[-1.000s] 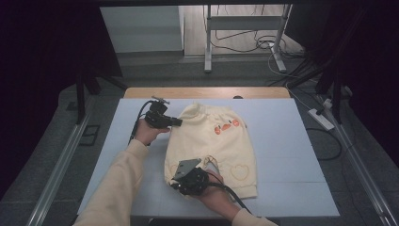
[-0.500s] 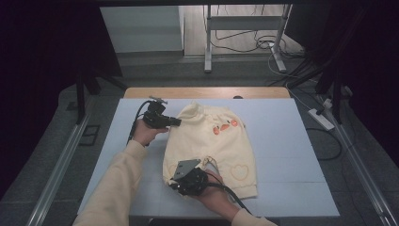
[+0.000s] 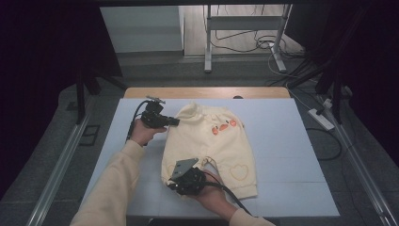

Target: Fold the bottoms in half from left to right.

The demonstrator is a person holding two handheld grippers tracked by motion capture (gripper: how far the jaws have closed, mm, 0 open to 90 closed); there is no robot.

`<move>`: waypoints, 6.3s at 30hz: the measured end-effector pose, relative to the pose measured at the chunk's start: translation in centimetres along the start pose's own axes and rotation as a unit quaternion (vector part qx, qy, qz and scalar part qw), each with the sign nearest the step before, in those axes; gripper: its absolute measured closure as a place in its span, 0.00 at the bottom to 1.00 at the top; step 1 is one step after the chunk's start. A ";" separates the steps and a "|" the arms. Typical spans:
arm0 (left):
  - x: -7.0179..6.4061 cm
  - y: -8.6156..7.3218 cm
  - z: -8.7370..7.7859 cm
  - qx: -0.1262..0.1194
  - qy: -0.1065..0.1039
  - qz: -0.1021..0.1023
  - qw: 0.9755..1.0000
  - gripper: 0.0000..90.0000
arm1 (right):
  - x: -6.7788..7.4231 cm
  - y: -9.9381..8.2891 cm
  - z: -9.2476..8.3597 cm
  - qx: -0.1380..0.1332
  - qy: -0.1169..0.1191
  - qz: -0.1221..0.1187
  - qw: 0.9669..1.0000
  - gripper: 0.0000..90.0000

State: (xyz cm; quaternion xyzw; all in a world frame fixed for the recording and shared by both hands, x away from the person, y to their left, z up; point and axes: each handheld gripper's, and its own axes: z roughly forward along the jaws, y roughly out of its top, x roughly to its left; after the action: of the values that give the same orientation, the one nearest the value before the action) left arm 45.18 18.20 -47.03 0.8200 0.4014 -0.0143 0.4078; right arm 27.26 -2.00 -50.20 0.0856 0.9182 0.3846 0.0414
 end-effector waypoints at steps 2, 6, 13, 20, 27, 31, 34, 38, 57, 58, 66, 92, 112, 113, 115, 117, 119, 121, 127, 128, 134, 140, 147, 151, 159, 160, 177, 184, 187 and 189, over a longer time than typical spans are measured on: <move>0.1 -0.1 -0.2 0.000 -0.001 0.002 1.000 0.92 | -0.1 0.1 0.0 -0.001 0.002 0.005 1.000 0.87; 0.5 -0.3 -0.7 -0.005 -0.004 -0.002 1.000 0.92 | 0.0 0.6 0.2 -0.004 0.004 0.006 1.000 0.87; 0.5 -0.6 -1.3 -0.009 -0.005 -0.002 1.000 0.92 | 0.4 1.1 0.9 -0.008 0.005 0.004 1.000 0.87; 0.9 -0.8 -1.9 -0.016 -0.002 -0.008 1.000 0.92 | 0.5 1.8 1.4 -0.010 0.012 0.001 1.000 0.87; 1.3 -1.3 -2.4 -0.020 0.001 -0.018 1.000 0.92 | 0.6 2.4 1.6 -0.015 0.015 -0.005 1.000 0.87; 1.2 -1.3 -3.3 -0.023 0.008 -0.017 1.000 0.92 | 0.5 2.9 1.8 -0.020 0.023 -0.005 1.000 0.87; 1.3 -1.3 -4.4 -0.025 0.012 -0.019 0.999 0.92 | 0.8 3.9 2.0 -0.029 0.027 -0.013 0.999 0.87; 1.4 -1.6 -4.9 -0.023 0.021 -0.026 0.999 0.92 | 1.2 4.5 1.8 -0.036 0.027 -0.023 0.999 0.87; -0.1 -0.9 -6.5 -0.033 0.039 -0.023 0.998 0.92 | 1.8 5.9 0.3 -0.055 0.021 -0.039 0.998 0.88; -0.1 -0.9 -6.3 -0.032 0.038 -0.024 0.998 0.92 | 1.8 5.8 0.2 -0.052 0.019 -0.036 0.998 0.88; -0.2 -0.3 -4.2 -0.034 0.026 -0.029 0.999 0.92 | 0.6 3.3 -1.1 -0.050 0.017 -0.011 0.999 0.88; -1.8 0.9 -1.5 -0.029 0.016 -0.019 0.999 0.92 | 0.0 -0.3 -5.4 -0.056 -0.011 0.019 0.998 0.89; -2.7 1.8 0.4 -0.023 0.005 -0.011 1.000 0.92 | -0.5 -2.4 -7.7 -0.059 -0.030 0.039 0.997 0.89; -2.8 1.9 0.5 -0.024 0.004 -0.011 1.000 0.92 | -0.5 -2.5 -7.8 -0.060 -0.032 0.040 0.997 0.89; -2.9 2.0 0.7 -0.022 0.002 -0.009 1.000 0.92 | -0.5 -2.8 -8.1 -0.061 -0.037 0.044 0.996 0.89; -3.0 2.1 1.0 -0.021 0.001 -0.008 1.000 0.92 | -0.6 -3.1 -8.3 -0.062 -0.040 0.048 0.996 0.89; -3.0 2.3 1.3 -0.021 -0.001 -0.008 1.000 0.92 | -0.7 -3.3 -8.6 -0.062 -0.044 0.051 0.996 0.89; -3.2 2.4 1.5 -0.020 -0.003 -0.007 1.000 0.92 | -0.7 -3.6 -8.9 -0.061 -0.047 0.053 0.996 0.89; -3.3 2.5 2.1 -0.020 -0.008 -0.006 1.000 0.92 | -0.8 -4.2 -9.3 -0.062 -0.053 0.060 0.995 0.89; -3.3 2.6 2.2 -0.020 -0.010 -0.007 1.000 0.92 | -0.8 -4.2 -9.4 -0.060 -0.054 0.060 0.995 0.89; -3.4 2.8 2.6 -0.018 -0.013 -0.003 1.000 0.92 | -0.8 -4.6 -9.7 -0.061 -0.057 0.067 0.994 0.90; -3.7 3.1 3.0 -0.016 -0.014 -0.001 1.000 0.92 | -1.0 -5.0 -10.1 -0.065 -0.059 0.076 0.993 0.90; -4.1 3.4 3.8 -0.015 -0.016 0.003 1.000 0.92 | -1.0 -5.6 -10.7 -0.066 -0.066 0.082 0.992 0.90; -4.4 3.6 4.3 -0.012 -0.020 0.005 1.000 0.92 | -0.9 -5.8 -11.1 -0.066 -0.069 0.081 0.992 0.90; -5.0 3.7 5.3 -0.009 -0.027 0.009 1.000 0.92 | -0.7 -6.6 -11.8 -0.065 -0.074 0.088 0.991 0.90; -5.0 3.7 5.4 -0.010 -0.028 0.008 1.000 0.92 | -0.7 -6.7 -11.9 -0.066 -0.075 0.090 0.991 0.90; -5.4 3.8 6.9 0.001 -0.030 0.012 0.999 0.91 | -0.9 -8.3 -13.0 -0.058 -0.089 0.107 0.989 0.90; -5.5 3.7 7.7 0.007 -0.031 0.012 0.999 0.91 | -0.9 -8.8 -13.3 -0.058 -0.093 0.113 0.988 0.90; -5.5 3.7 8.0 0.011 -0.030 0.012 0.999 0.91 | -1.0 -9.1 -13.5 -0.057 -0.095 0.116 0.987 0.90; -5.5 3.7 8.3 0.013 -0.031 0.009 0.999 0.91 | -1.0 -9.2 -13.7 -0.056 -0.097 0.118 0.987 0.90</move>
State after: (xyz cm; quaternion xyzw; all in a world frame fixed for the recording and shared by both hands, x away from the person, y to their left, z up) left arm 46.43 7.72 -48.24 0.8279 0.3814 -0.0414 0.4091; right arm 25.17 -18.11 -47.18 0.2279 0.8701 0.4279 0.0888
